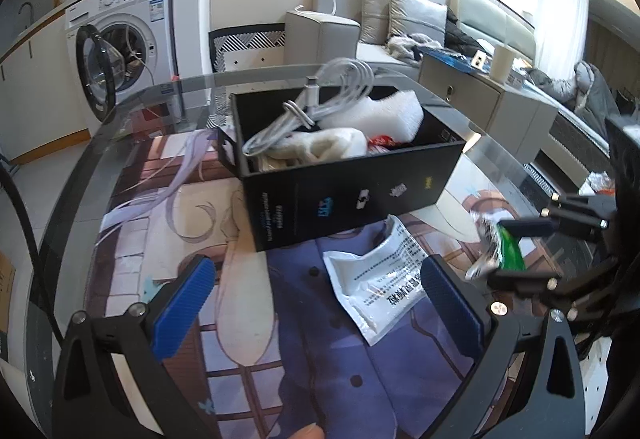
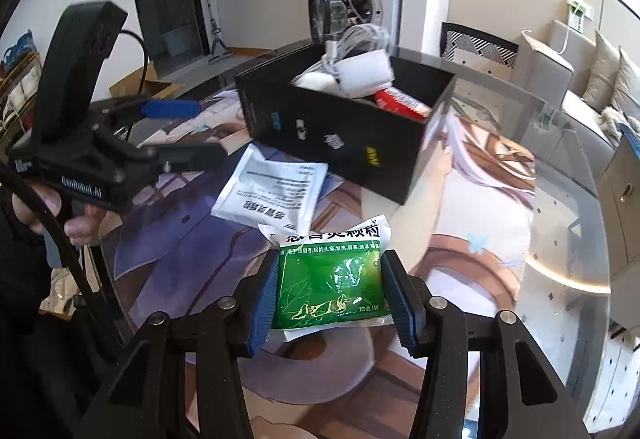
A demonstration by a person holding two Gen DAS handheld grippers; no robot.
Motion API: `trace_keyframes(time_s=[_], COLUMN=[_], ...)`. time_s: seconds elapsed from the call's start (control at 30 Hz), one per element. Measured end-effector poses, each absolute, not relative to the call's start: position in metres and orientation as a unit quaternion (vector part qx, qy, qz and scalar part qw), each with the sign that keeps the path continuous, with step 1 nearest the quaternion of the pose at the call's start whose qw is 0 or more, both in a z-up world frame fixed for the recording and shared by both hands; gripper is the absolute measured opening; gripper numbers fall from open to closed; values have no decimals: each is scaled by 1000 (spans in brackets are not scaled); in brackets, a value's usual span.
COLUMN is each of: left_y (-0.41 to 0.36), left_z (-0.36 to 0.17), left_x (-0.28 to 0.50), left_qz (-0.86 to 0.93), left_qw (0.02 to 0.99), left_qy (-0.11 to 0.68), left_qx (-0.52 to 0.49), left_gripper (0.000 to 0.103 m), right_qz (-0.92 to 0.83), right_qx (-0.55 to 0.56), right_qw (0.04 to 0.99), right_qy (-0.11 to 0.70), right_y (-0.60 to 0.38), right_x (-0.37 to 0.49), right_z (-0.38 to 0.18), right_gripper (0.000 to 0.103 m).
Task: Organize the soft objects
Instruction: 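Grasp the white printed packet with the left gripper while the right gripper holds the green packet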
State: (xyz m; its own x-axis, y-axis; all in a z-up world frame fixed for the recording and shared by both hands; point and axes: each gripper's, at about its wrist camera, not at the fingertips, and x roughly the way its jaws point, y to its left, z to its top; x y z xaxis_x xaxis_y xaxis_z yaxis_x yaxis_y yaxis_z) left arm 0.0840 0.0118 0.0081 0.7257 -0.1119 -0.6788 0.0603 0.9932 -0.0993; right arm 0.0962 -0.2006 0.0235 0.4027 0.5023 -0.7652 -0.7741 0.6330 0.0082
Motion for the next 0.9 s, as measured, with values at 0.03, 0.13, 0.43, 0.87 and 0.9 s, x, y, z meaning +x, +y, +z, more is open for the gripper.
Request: trace_keyframes(time_s=[0.03, 0.13, 0.43, 0.87, 0.9], left_y=[9, 2, -17, -38, -39], left_z=[7, 3, -7, -22, -22], left_x=[86, 91, 112, 135, 136], left_qz=[-45, -53, -61, -15, -9], left_qw=[926, 922, 906, 887, 887], left_qy=[373, 382, 416, 456, 457], left_qx=[-29, -28, -42, -68, -67], left_gripper=[103, 103, 103, 102, 102], right_qz=[388, 383, 370, 356, 356], right_qx=[-177, -174, -166, -153, -153], right_qw=[820, 823, 829, 836, 836], right_qy=[382, 382, 385, 389, 390], right_y=[-201, -205, -213, -229, -229], right_x=[96, 96, 105, 113, 113], right_z=[24, 25, 24, 22, 22], right_gripper=[51, 51, 51, 51, 51])
